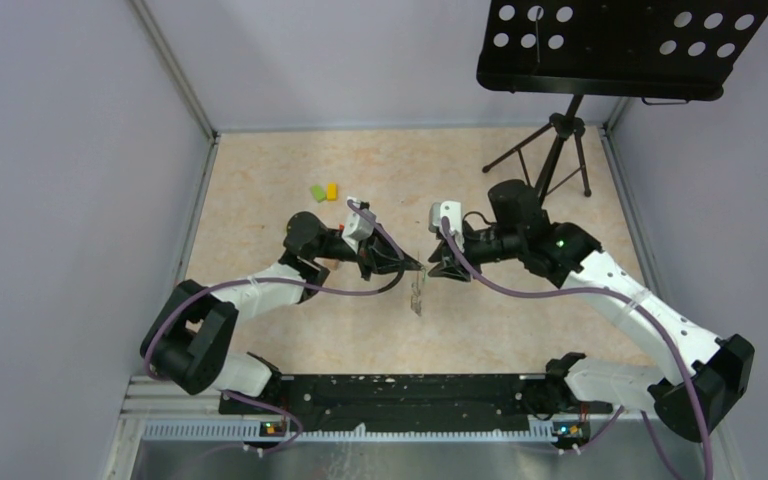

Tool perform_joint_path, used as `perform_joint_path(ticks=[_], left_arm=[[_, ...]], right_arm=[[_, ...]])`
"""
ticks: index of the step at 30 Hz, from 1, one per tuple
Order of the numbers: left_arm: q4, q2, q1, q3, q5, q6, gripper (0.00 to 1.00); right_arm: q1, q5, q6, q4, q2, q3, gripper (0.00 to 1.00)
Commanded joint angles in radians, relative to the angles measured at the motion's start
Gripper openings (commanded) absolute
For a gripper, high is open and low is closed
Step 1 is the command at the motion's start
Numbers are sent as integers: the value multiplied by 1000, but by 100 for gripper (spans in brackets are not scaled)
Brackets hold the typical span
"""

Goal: Put the keys on the keyring
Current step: Adjust the key on the keyring.

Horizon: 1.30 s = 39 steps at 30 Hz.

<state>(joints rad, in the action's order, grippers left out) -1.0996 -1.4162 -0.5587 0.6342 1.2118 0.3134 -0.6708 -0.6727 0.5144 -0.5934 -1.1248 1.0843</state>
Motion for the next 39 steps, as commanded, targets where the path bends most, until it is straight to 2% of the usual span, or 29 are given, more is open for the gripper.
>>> perform_joint_path(ticks=[1,5,10,17,37,39], left_arm=[[-60,5,3,-6,11,0,0],[-60,8,3,-7,12,-2,0],[-60,8,3,-5,13,-2,0],[-60,12,3,-7,13,-5,0],[-123,2,3,-6,24,50,0],[-124,-2,3,-8,25,49,0]], right_arm=[[7,-77,17,36,-2,27,29],[7,-78,18,35,-18,26,18],[7,-83,16,48,-32,18,14],[7,-82,15,52,-34,10,0],[7,-93,-15,85,-64,-23,0],[7,-101,-17,81,-69,-18,4]])
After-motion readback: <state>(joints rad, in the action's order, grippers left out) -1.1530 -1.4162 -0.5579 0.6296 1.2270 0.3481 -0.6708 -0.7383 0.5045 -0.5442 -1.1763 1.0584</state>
